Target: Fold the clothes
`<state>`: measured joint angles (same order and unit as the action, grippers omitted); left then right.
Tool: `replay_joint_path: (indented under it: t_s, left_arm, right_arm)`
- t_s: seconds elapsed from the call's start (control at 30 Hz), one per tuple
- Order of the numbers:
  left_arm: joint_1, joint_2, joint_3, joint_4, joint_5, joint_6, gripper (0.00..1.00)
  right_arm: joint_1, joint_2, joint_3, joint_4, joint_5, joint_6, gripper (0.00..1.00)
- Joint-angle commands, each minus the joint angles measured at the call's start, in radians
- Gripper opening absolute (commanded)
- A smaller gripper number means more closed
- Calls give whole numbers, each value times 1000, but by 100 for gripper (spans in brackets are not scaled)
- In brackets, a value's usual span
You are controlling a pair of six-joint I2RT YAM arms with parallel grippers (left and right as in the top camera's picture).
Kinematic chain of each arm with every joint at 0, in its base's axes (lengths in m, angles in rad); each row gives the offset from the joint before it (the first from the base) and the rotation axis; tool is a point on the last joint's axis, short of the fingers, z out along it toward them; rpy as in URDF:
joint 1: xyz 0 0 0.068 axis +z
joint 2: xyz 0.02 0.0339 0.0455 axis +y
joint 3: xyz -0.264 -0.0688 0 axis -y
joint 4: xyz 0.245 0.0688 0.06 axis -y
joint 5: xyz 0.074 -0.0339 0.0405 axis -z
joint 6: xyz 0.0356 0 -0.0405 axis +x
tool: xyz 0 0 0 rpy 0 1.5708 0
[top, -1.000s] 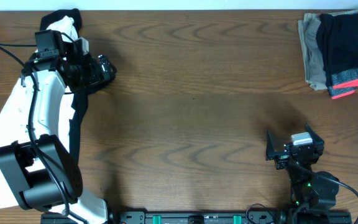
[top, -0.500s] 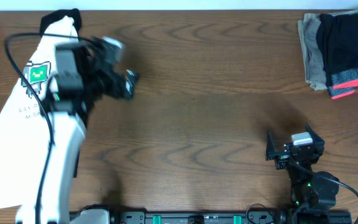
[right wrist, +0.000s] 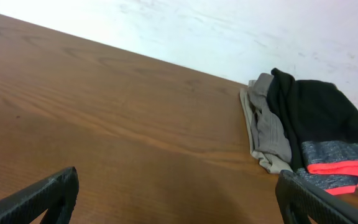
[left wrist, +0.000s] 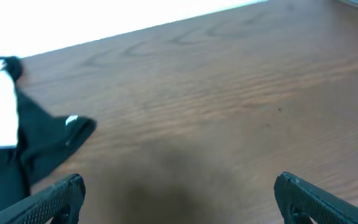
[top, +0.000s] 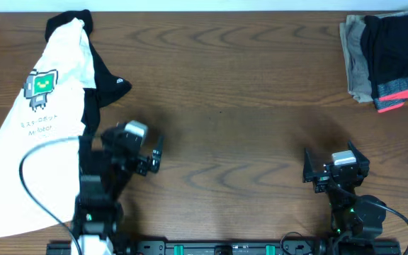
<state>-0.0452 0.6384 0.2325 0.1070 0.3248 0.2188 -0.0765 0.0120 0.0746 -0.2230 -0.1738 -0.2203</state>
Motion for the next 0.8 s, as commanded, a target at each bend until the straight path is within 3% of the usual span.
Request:
replay_joint_path:
  t_s: [0.0, 0.23, 0.77]
  left_arm:
    - [-1, -137, -97, 30, -56, -105, 98]
    - [0, -345, -183, -31, -84, -105, 98]
    - [37, -526, -229, -137, -87, -104, 98]
  right_arm:
    - [-8, -7, -4, -1, 9, -9, 99]
    - [-8, -7, -4, -1, 9, -9, 99]
    - [-8, -7, -4, -1, 9, -9, 99]
